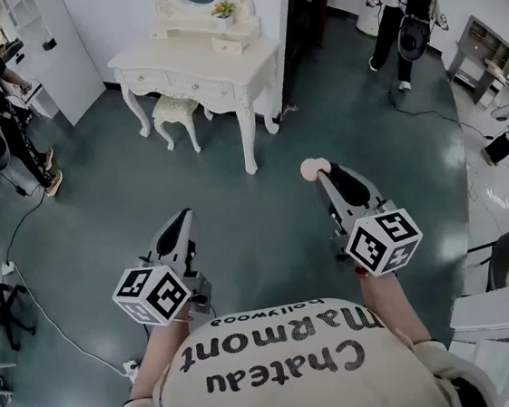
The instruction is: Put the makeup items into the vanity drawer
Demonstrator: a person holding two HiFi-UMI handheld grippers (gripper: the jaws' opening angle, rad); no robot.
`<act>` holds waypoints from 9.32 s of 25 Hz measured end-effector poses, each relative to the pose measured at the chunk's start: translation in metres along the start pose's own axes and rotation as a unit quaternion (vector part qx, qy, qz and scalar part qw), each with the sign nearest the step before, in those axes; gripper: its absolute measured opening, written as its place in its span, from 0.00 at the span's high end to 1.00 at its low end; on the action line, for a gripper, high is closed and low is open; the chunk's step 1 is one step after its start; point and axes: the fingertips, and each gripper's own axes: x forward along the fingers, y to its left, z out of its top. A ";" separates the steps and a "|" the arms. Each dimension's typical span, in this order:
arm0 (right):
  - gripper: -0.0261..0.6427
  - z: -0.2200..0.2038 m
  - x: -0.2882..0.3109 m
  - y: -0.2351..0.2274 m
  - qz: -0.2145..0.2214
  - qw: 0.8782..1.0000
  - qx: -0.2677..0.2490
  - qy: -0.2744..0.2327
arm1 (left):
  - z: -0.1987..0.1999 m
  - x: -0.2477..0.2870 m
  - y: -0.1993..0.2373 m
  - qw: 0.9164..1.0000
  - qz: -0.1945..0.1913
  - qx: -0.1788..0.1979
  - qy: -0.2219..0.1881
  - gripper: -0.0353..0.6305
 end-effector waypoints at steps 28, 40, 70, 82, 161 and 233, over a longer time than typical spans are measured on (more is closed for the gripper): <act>0.79 -0.057 0.091 -0.075 -0.002 0.997 0.051 0.063 | -0.024 0.096 0.057 0.999 0.022 -0.009 0.023 0.94; 0.79 -0.010 0.235 -0.083 -0.010 0.998 0.048 0.034 | 0.070 0.205 0.137 0.999 -0.052 0.006 0.008 0.94; 0.79 -0.050 0.358 -0.088 -0.007 0.994 0.039 0.106 | 0.070 0.250 0.248 0.998 -0.028 -0.033 0.045 0.94; 0.79 -0.026 0.402 -0.151 -0.013 0.995 0.052 0.078 | 0.097 0.329 0.251 0.998 -0.038 -0.033 0.027 0.94; 0.79 -0.042 0.794 -0.350 -0.070 0.983 0.089 0.148 | 0.196 0.689 0.479 0.996 -0.056 -0.048 0.056 0.94; 0.76 -0.161 0.903 -0.369 0.060 0.873 -0.130 0.466 | 0.197 0.744 0.595 0.992 -0.024 -0.104 0.067 0.94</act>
